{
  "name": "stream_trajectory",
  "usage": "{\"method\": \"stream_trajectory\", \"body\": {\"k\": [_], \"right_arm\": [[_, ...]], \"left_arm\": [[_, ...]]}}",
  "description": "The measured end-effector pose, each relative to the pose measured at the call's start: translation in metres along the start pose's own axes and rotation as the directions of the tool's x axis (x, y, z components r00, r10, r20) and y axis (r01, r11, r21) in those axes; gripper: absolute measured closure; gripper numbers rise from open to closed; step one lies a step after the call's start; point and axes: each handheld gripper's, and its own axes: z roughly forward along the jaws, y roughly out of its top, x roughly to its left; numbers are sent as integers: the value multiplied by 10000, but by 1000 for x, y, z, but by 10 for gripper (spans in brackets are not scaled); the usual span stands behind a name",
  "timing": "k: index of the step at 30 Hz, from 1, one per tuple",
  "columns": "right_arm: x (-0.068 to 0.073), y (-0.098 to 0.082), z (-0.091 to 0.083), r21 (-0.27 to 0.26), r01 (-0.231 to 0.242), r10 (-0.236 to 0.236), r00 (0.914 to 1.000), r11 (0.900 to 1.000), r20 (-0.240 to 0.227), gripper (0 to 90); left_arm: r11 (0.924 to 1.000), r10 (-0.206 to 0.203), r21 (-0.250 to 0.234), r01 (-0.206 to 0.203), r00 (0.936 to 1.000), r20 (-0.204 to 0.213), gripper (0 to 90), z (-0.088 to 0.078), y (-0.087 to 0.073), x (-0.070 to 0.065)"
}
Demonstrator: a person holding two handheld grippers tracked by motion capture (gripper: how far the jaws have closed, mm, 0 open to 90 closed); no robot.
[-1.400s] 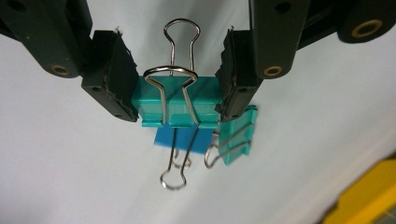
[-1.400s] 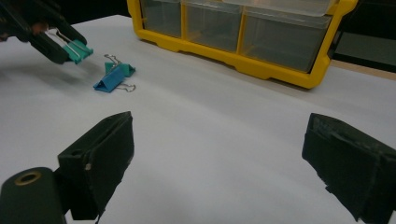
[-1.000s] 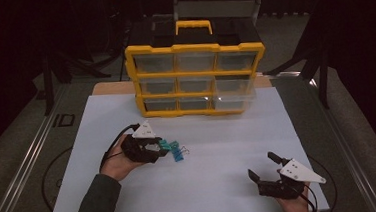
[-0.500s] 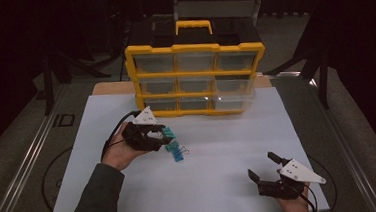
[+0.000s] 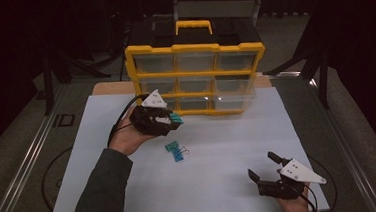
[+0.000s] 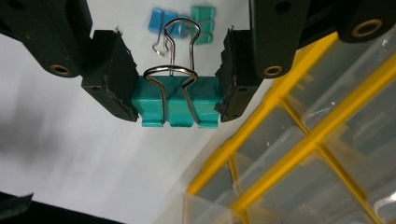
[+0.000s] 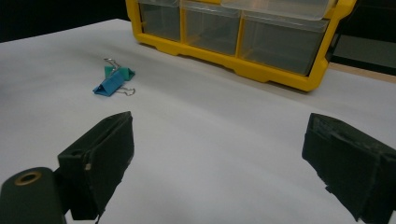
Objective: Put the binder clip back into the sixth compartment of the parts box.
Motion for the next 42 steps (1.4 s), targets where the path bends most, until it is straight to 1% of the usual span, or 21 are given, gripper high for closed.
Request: {"method": "stream_trajectory", "body": {"k": [2,3,4,8,13,14,15,16,18,19,21,23,25,30,36,39,41,42], "right_arm": [[0,0,0,-1,1,-1,10000,10000,11,91],[0,0,0,-10,9,-9,10000,10000,9,91],[0,0,0,-10,9,-9,10000,10000,9,91],[0,0,0,-18,11,-11,10000,10000,-1,91],[0,0,0,-48,17,-17,10000,10000,-4,91],[0,0,0,-56,19,-19,10000,10000,2,91],[0,0,0,-58,19,-19,10000,10000,9,91],[0,0,0,-58,19,-19,10000,10000,9,91],[0,0,0,-69,2,-2,10000,10000,2,91],[0,0,0,-80,-14,14,10000,10000,-4,91],[0,0,0,-83,-11,11,10000,10000,5,91],[0,0,0,-82,1,-1,10000,10000,10,91],[0,1,0,-114,-5,5,10000,9999,29,91],[0,1,0,-134,-36,36,10000,9999,40,91],[0,1,0,-144,-29,29,10000,9999,20,91],[0,1,1,-176,-84,84,10000,9998,11,91],[1,1,1,-161,-67,67,10000,9998,13,91],[1,1,1,-159,-57,57,10000,9999,-13,91]], "left_arm": [[10000,-11,-13,11,10000,5,502,0,3,1],[10000,28,-28,-28,10000,32,502,1,9,2],[10000,28,-28,-28,10000,32,502,1,9,2],[9999,81,-81,-81,10000,22,502,4,21,4],[9996,285,-75,-285,9996,-4,502,9,40,4],[9996,285,-75,-285,9996,-4,502,9,40,4],[9993,374,-49,-374,9993,-5,502,12,46,4],[9993,374,-49,-374,9993,-5,502,12,46,4],[9989,471,-34,-471,9989,-15,502,15,55,4],[9989,471,-34,-471,9989,-15,502,15,55,4],[9989,452,-83,-452,9990,-28,502,17,60,5],[9986,512,-86,-514,9985,-166,502,20,68,7],[9985,539,-91,-540,9985,-139,502,21,71,8],[9978,656,45,-656,9978,-127,502,30,85,8],[9977,675,123,-673,9976,-128,502,39,96,7],[9983,579,83,-578,9982,-138,502,46,104,8],[9983,579,83,-578,9982,-138,502,46,104,8],[9985,538,110,-537,9984,-144,502,53,111,9]]}}
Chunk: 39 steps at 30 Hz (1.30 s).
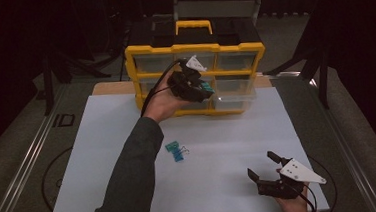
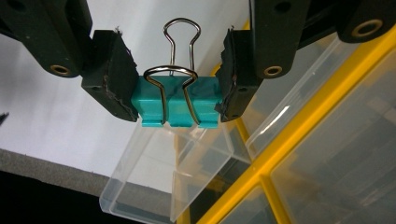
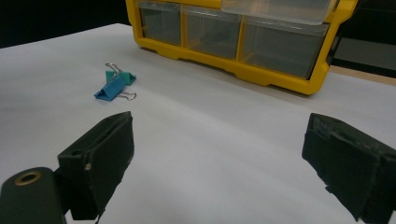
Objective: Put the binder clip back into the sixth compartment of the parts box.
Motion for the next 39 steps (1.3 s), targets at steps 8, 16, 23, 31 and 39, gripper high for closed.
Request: {"method": "stream_trajectory", "body": {"k": [8,16,23,31,39], "right_arm": [[-1,0,0,-35,-81,81,10000,10000,-9,91],[0,0,0,-80,-107,107,9999,9999,-37,92],[-2,0,-1,-112,-136,136,9999,9998,-31,91],[-2,0,-2,-118,-120,121,9999,9999,11,92],[-2,0,-2,-101,-109,109,9999,9999,30,92]], "left_arm": [[10000,-28,28,28,10000,-54,502,17,19,-4],[9997,-158,168,161,9998,-152,502,35,31,-6],[9979,-623,158,626,9979,-148,216,49,32,-5],[9937,-1066,269,1086,9922,-650,2,39,12,1],[9939,-983,399,1031,9894,-1068,7,13,-17,4]]}}
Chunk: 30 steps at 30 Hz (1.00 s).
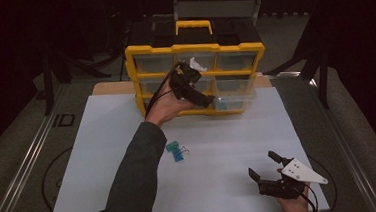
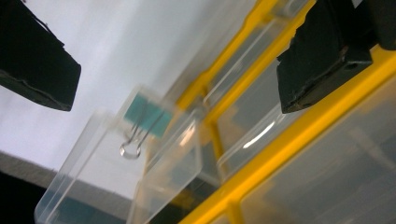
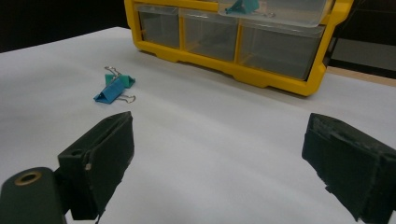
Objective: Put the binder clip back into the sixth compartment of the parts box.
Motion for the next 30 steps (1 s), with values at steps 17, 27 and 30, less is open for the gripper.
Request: {"method": "stream_trajectory", "body": {"k": [17,27,30], "right_arm": [[2,0,0,42,36,-36,10000,10000,-1,92],[2,0,1,62,32,-32,10000,10000,18,92],[3,0,1,62,39,-39,10000,10000,20,92]], "left_arm": [[9998,-173,15,173,9996,-239,33,-22,-84,-15],[9958,-303,859,310,9995,-90,61,-3,-135,-19],[9934,-261,1111,269,9996,-84,92,4,-148,-20]]}}
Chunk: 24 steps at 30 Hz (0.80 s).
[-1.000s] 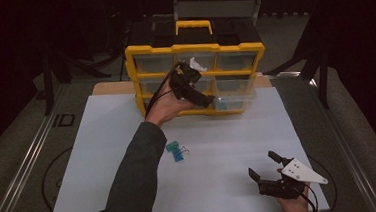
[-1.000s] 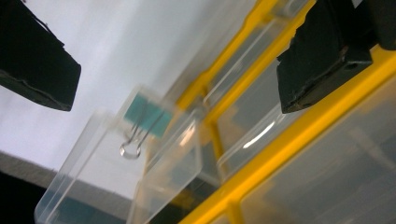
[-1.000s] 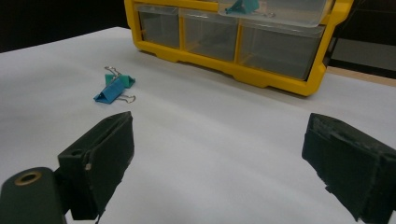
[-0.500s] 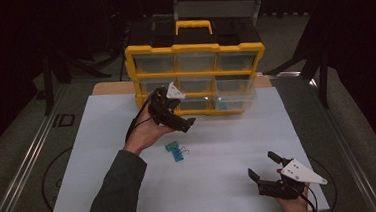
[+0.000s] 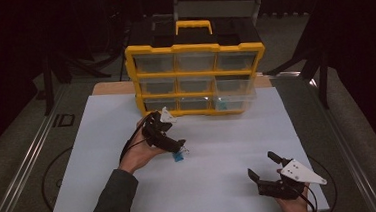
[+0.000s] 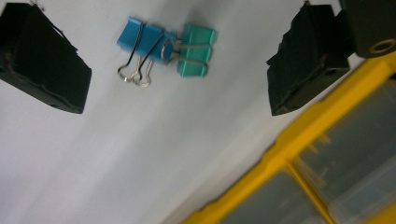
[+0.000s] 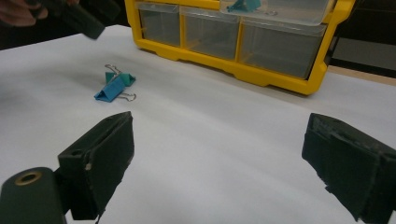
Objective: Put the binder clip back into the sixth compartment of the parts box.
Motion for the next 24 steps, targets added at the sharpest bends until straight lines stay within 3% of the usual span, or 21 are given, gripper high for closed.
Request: {"method": "stream_trajectory", "body": {"k": [8,13,17,19,24], "right_arm": [[0,0,0,-8,3,-3,10000,10000,7,92],[-1,0,0,-4,9,-9,10000,10000,8,92],[0,0,0,3,11,-11,10000,10000,17,92],[0,0,0,3,-13,13,10000,10000,22,92],[-1,0,-1,-8,11,-11,10000,10000,16,92]], "left_arm": [[9995,72,307,-76,9999,140,197,10,-15,-1],[9980,216,585,-225,9996,168,356,14,-22,-1],[9963,239,818,-274,9987,439,456,20,-24,-2],[9957,275,877,-311,9987,429,470,21,-24,-2],[9927,448,1115,-468,9988,201,619,28,-24,-4]]}}
